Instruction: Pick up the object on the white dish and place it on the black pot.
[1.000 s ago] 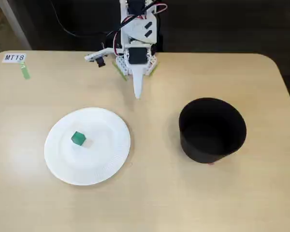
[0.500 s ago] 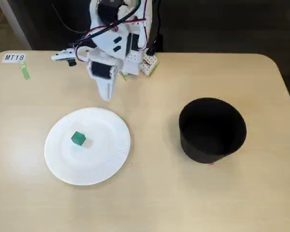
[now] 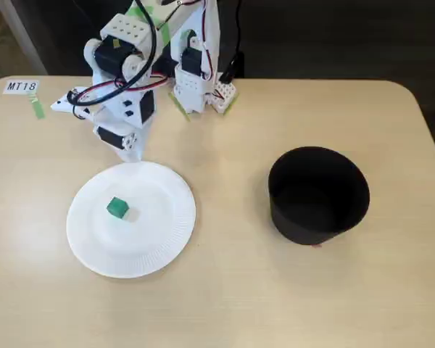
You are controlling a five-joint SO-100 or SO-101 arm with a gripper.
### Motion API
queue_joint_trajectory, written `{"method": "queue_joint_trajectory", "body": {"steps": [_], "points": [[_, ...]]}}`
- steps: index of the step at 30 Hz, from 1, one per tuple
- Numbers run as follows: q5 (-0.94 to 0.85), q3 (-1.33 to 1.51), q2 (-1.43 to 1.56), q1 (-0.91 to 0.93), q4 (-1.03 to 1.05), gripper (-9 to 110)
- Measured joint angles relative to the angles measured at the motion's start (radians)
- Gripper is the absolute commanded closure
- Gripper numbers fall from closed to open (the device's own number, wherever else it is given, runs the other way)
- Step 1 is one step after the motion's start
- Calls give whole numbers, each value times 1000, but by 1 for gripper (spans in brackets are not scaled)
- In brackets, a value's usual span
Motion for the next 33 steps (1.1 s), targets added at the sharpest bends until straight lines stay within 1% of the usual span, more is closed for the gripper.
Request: {"method": "queue_joint_trajectory", "body": {"steps": [3, 7, 12, 19, 27, 31, 33], "points": [[0, -43, -77, 3, -6, 100], [-11, -89, -144, 0, -18, 90], [-37, -98, -170, 0, -57, 81], [-55, -114, -235, 0, -83, 74], [-91, -216, -357, 0, -74, 72], [-94, -272, -411, 0, -52, 74], [-95, -308, -443, 0, -37, 77]]}}
